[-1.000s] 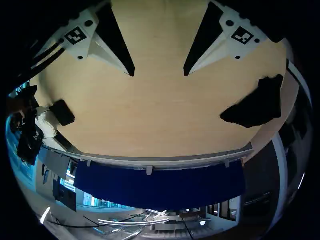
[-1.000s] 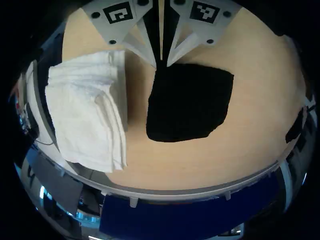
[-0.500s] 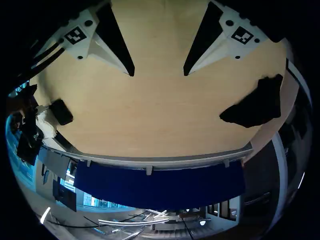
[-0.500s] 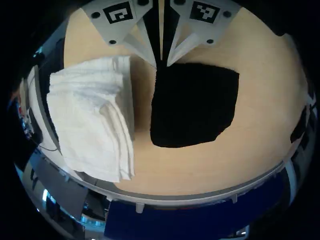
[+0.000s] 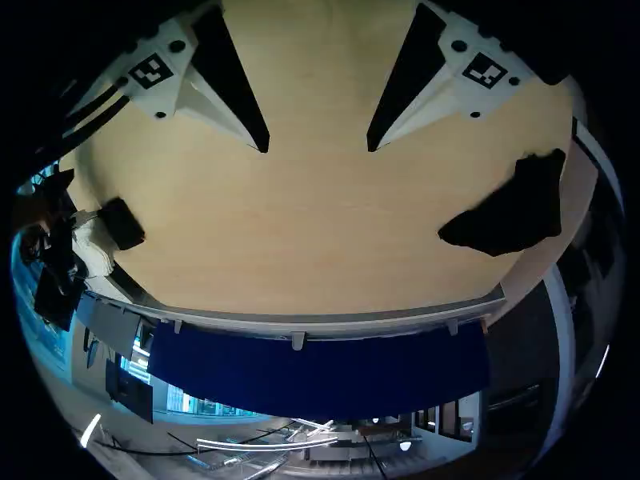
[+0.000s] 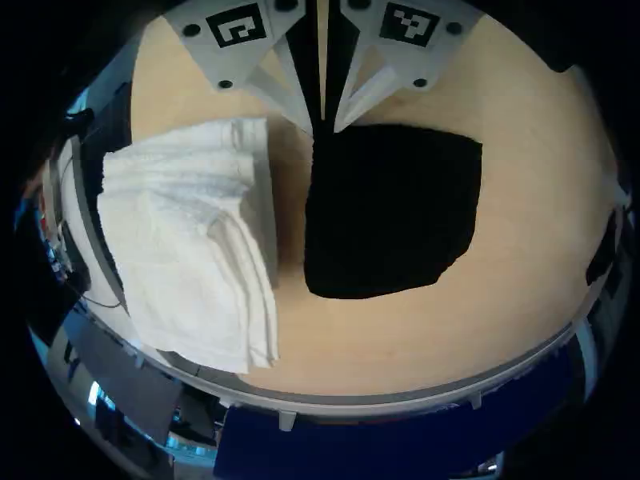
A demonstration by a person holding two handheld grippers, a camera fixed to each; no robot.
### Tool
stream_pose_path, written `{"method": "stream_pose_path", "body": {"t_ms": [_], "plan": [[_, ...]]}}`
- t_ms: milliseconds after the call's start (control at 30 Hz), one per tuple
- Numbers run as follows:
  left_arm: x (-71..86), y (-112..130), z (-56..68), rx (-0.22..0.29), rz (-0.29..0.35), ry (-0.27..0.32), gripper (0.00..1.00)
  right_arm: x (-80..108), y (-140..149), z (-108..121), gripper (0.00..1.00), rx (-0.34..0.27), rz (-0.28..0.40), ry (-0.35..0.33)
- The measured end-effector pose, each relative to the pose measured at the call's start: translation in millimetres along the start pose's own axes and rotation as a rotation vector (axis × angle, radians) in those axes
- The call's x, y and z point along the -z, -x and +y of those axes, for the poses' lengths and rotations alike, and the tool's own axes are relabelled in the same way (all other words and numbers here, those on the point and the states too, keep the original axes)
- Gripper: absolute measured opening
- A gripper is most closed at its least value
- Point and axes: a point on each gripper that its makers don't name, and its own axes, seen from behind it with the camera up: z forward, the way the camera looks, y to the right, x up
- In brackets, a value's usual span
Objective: Fold towel
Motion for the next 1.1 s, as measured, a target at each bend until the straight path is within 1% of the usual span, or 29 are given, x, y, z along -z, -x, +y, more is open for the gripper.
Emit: {"method": "stream_pose_path", "body": {"t_ms": [167,400,467,533,600,733,867,900,1100], "plan": [[-0.8,0.0,-1.2,0.000,0.000,0.001,0.91,0.5,1.7,0.2,0.03,-0.003,0.000,0.002],[-0.8,-1.8,0.1,-0.004,0.002,0.004,0.90,1.1,0.3,1.8,0.03,-0.008,0.004,0.010],[-0.4,-2.1,0.3,-0.005,0.002,0.004,0.90,2.0,-0.8,3.2,0.04,-0.008,0.006,0.017],[-0.2,-2.0,0.3,-0.004,0.002,0.004,0.90,3.2,-1.4,5.2,0.08,-0.007,0.009,0.027],[-0.2,-2.1,0.2,-0.004,0.003,0.005,0.91,4.6,-1.7,6.8,0.13,-0.006,0.012,0.034],[-0.3,-2.5,0.0,-0.004,0.005,0.007,0.90,8.4,-0.8,8.7,0.28,-0.003,0.017,0.038],[-0.1,-2.8,0.1,-0.004,0.006,0.008,0.90,11.9,-1.0,9.8,0.38,-0.007,0.030,0.040],[0.0,-3.0,0.3,-0.003,0.006,0.009,0.90,12.8,-1.1,10.0,0.42,-0.008,0.033,0.040],[0.3,-5.5,2.0,-0.005,0.011,0.014,0.90,17.1,-0.8,5.4,0.76,-0.009,0.049,0.027]]}}
